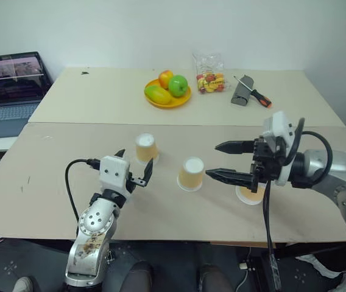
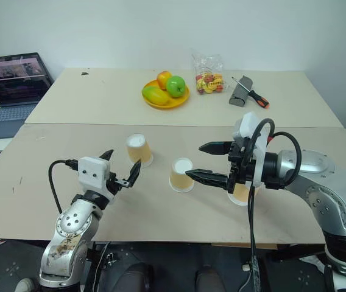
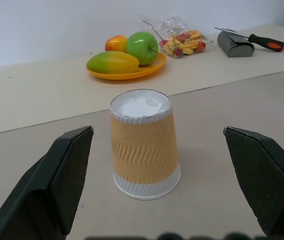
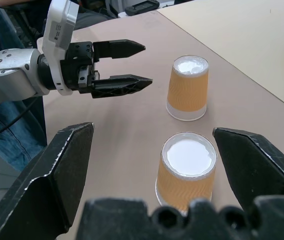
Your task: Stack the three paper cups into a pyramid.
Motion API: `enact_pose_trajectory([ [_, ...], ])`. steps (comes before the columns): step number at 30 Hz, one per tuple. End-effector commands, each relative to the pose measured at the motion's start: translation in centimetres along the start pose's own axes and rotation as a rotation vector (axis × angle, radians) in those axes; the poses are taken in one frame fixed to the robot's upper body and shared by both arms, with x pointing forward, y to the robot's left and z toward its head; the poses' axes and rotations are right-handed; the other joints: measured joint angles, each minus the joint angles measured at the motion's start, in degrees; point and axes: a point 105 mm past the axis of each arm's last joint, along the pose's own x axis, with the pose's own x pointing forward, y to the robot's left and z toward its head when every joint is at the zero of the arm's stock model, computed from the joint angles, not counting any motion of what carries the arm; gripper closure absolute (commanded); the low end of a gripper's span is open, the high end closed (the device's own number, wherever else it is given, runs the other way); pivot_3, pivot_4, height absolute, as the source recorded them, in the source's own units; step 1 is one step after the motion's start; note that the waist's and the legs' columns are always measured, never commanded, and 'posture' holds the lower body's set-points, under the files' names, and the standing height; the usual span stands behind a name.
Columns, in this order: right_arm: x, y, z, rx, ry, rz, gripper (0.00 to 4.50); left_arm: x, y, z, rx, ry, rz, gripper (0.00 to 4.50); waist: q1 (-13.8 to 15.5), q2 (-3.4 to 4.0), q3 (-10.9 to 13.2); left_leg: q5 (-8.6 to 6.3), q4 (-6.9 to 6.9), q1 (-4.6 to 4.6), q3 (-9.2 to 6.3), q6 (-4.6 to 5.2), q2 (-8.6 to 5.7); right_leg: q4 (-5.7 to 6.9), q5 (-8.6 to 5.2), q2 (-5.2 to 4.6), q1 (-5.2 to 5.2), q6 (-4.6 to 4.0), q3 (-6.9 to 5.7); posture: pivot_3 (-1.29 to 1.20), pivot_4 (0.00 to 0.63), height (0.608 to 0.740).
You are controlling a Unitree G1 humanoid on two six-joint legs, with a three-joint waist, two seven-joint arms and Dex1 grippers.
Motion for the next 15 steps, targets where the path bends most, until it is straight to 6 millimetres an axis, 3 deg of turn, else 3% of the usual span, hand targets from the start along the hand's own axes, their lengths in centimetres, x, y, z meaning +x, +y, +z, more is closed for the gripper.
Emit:
enact_pose_trajectory([
  [1, -0.3, 0.2, 1.3, -0.054, -0.035, 0.000, 0.00, 1.2, 1.0, 0.0, 0.007, -0.023, 0.024, 0.05, 0.00, 0.00, 0.00, 0.00, 0.00, 0.00, 0.00, 0.00, -0.01, 0.00, 0.00, 0.00, 0.00, 0.00, 0.00, 0.00, 0.150, 0.740],
  [15, -0.7, 0.5, 1.6, -0.063, -0.030, -0.011, 0.00, 6.0, 0.7, -0.8, -0.060, -0.029, -0.096, 0.05, 0.00, 0.00, 0.00, 0.00, 0.00, -0.02, 0.00, 0.00, -0.02, 0.00, 0.00, 0.00, -0.02, 0.00, 0.00, 0.00, 0.150, 0.740],
])
